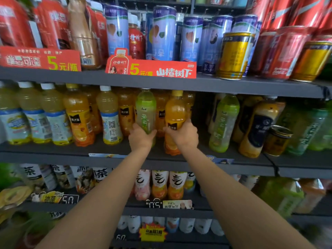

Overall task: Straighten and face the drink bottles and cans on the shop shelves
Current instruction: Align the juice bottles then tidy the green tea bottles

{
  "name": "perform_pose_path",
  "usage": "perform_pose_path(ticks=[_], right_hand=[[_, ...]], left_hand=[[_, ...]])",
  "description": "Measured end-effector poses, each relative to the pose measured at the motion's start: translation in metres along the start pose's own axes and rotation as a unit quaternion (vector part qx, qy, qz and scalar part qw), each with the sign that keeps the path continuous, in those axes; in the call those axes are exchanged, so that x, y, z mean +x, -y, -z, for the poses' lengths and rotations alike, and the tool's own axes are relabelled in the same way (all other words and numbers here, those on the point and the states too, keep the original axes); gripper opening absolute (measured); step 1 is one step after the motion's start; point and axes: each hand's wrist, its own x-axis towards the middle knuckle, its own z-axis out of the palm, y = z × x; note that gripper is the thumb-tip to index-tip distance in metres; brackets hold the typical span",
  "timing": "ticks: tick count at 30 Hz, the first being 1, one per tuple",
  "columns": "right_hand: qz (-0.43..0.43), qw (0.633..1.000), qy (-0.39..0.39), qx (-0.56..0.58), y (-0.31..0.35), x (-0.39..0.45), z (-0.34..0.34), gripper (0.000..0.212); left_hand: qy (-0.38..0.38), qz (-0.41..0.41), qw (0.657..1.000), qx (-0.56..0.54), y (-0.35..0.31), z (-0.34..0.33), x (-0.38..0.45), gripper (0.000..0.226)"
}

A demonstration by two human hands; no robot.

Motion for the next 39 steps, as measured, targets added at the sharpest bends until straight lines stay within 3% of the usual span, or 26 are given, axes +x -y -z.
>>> perform_pose_path(ticks=[3, 6, 11, 21, 27, 32, 39], right_hand=[[0.019, 1.0, 0.002, -0.016, 0.001, -0.007, -0.001, 0.069], [-0.004, 1.0, -0.007, -0.008, -0.002, -0.006, 0.007, 0.069], [-0.033, 0.998, -0.04, -0.028, -0.021, -0.005, 0.035, 0.066], [0.131, 0.991, 0.01, -0.029, -0.027, -0.016, 0.055, 0.065], [0.158, 0.987, -0.001, -0.036, -0.009, -0.046, 0.038, 0.059], [0.185, 0.983, -0.002, -0.018, 0.014, -0.075, 0.019, 0.064], [0.167, 0.986, -0.006, 0.017, 0.071, -0.1, -0.037, 0.063]], left_hand=[[0.022, -0.003, 0.998, 0.054, -0.001, -0.002, 0.002, 0.062], [0.071, -0.041, 0.995, 0.049, -0.008, -0.007, -0.005, 0.057], [0.079, -0.048, 0.995, 0.04, -0.026, -0.034, -0.025, 0.061], [0.095, -0.045, 0.994, -0.002, -0.025, -0.034, -0.035, 0.061], [0.155, -0.135, 0.978, -0.02, -0.005, 0.002, -0.046, 0.048], [0.122, -0.175, 0.977, -0.005, 0.018, 0.046, -0.04, 0.049], [0.01, -0.107, 0.994, -0.017, 0.069, 0.124, -0.004, 0.041]])
